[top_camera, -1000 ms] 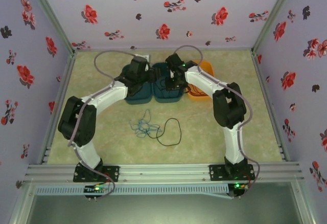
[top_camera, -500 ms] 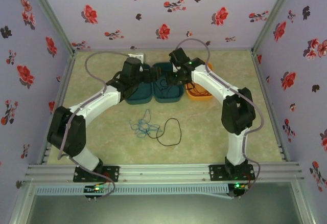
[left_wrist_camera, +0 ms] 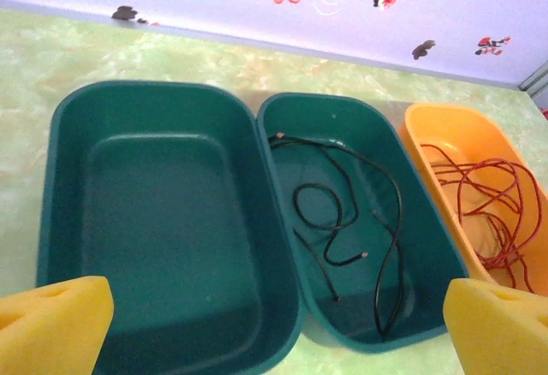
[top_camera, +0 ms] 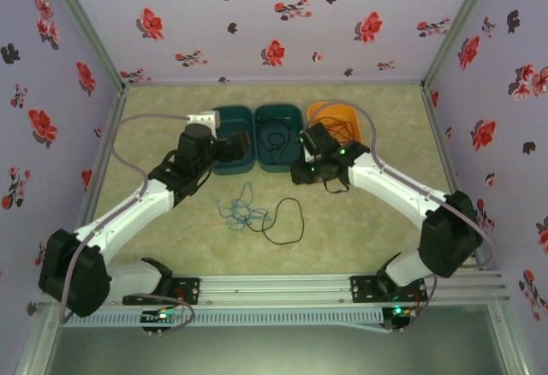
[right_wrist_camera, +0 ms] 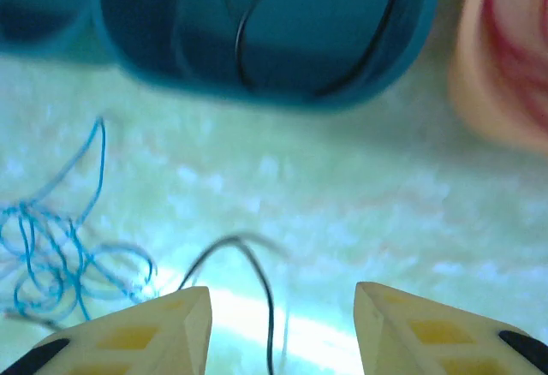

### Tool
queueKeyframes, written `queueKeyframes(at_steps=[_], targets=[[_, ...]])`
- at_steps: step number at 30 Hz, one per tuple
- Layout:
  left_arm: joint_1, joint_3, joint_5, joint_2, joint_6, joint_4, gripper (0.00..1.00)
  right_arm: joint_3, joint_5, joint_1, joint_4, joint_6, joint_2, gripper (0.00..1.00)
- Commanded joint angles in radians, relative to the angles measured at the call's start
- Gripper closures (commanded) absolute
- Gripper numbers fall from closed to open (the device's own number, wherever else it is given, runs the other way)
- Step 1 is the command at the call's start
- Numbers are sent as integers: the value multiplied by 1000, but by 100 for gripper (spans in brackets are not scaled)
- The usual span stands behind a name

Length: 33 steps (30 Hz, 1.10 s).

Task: Untangle the cables

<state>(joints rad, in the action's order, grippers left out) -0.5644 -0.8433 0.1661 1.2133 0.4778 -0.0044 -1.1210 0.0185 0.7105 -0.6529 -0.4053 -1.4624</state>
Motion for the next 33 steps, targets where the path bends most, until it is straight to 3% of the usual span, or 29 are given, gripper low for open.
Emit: queueKeyframes(at_steps=[1,9,18,25,29,31,33], targets=[[-15,73,37,-63,54,-37,0,100,4,57,32,-100,53,52],[-48,233,44,-166,156,-101,0,267,60,123,144,-226,48,51],[-49,315,80,-204,213,-95,0,252,47,125,196,-194,-77,53],[-48,302,88,-165,211,-82,0,212,28,121,208,-166,-172,68],[-48,304,88,-153,216,-77,0,196,28,117,203,-154,-187,93],[-47,306,89,-152,220,-75,0,187,14,117,182,-143,-175,100],[-48,307,92,-151,220,-73,0,178,-9,118,150,-130,-151,100]])
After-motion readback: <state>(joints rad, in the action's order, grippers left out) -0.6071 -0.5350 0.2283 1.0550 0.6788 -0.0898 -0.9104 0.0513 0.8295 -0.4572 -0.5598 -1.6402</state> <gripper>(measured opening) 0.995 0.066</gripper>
